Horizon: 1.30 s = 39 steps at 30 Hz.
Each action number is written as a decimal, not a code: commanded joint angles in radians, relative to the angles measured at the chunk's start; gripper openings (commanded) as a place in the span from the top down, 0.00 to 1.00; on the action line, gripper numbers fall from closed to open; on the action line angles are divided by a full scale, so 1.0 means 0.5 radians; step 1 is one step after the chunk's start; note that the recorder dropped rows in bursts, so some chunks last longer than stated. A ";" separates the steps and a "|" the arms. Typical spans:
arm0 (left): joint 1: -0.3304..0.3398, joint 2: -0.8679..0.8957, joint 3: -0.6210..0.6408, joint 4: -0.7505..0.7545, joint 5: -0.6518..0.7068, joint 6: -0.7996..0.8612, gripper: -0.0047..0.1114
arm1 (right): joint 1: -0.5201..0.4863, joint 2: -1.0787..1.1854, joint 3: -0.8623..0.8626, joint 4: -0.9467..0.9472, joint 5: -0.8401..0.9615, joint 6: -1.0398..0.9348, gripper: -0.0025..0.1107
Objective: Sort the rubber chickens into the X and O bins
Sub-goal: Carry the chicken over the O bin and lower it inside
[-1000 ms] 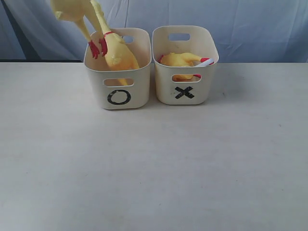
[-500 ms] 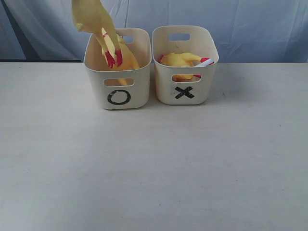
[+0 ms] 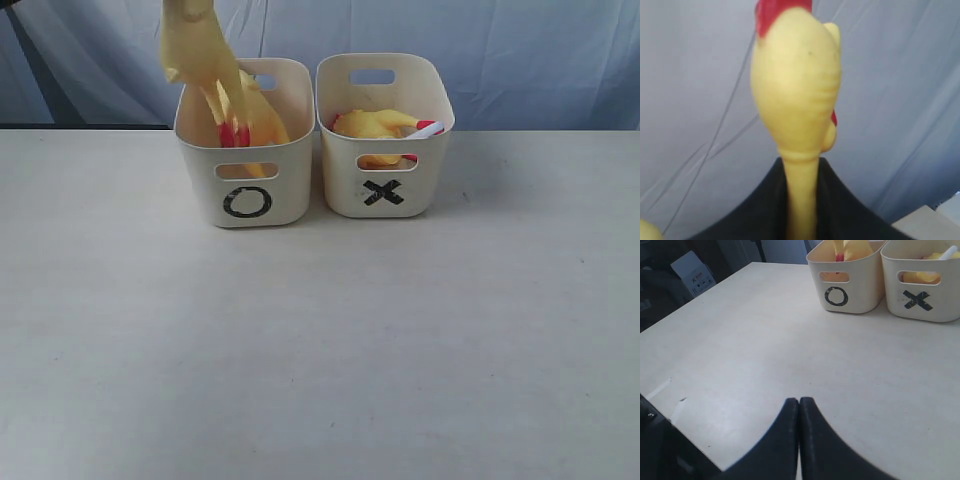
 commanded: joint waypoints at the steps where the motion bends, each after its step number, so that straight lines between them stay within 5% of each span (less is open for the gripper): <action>1: -0.018 0.063 -0.017 -0.047 0.133 0.014 0.96 | 0.008 -0.010 0.007 -0.001 -0.013 -0.009 0.99; 39: -0.101 0.097 0.056 0.502 0.195 -0.261 0.96 | 0.008 -0.010 0.007 -0.001 -0.013 -0.009 0.99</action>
